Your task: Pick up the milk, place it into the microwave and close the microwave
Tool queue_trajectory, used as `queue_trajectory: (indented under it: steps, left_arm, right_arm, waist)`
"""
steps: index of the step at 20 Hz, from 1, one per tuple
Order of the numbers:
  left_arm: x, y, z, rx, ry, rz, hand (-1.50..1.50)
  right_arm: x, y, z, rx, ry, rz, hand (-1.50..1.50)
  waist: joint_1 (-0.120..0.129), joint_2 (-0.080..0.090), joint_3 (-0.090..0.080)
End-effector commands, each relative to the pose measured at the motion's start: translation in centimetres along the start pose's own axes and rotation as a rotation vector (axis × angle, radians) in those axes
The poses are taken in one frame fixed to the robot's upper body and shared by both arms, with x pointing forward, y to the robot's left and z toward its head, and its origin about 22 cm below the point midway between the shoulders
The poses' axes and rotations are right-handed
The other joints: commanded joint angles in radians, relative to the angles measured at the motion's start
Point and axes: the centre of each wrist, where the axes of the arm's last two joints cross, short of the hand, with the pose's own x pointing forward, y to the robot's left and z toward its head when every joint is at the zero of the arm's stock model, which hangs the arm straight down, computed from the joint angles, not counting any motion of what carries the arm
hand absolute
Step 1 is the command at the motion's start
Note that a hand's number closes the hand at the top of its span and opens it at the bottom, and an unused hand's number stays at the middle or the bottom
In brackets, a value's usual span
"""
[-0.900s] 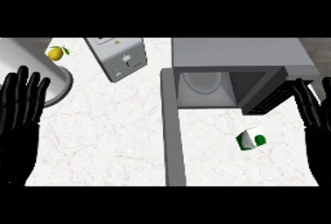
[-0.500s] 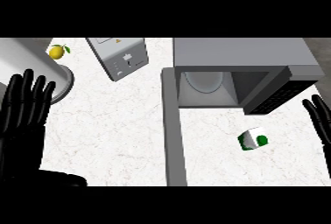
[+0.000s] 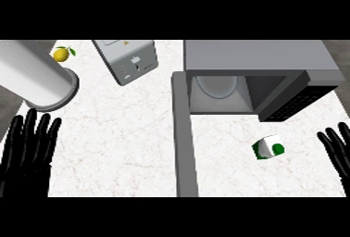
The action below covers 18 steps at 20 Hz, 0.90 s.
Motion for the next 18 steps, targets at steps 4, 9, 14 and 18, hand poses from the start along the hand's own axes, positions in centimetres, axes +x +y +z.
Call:
queue_trajectory:
  steps: [4,9,14,18]
  left_arm:
    - [0.1,0.6,3.9,-0.004,0.007,0.020,-1.50]
    - [0.6,0.4,6.0,0.005,0.001,0.023,-1.50]
    - [-1.5,-0.2,5.9,-0.025,0.007,0.018,-1.50]
    - [-1.3,2.0,7.4,0.021,0.000,0.016,-1.50]
  right_arm:
    - [-1.7,-1.3,3.0,-0.018,0.054,0.000,-1.50]
    - [-4.2,-1.5,2.5,-0.039,0.080,-0.029,-1.50]
    - [-8.3,-0.7,1.3,-0.026,0.105,-0.025,-1.50]
    - [-12.2,-0.9,1.9,-0.110,0.119,-0.010,-1.50]
  waist:
    - [0.002,0.000,0.000]
    - [0.006,0.000,0.000]
    - [0.006,0.001,0.000]
    - [0.012,0.002,0.001]
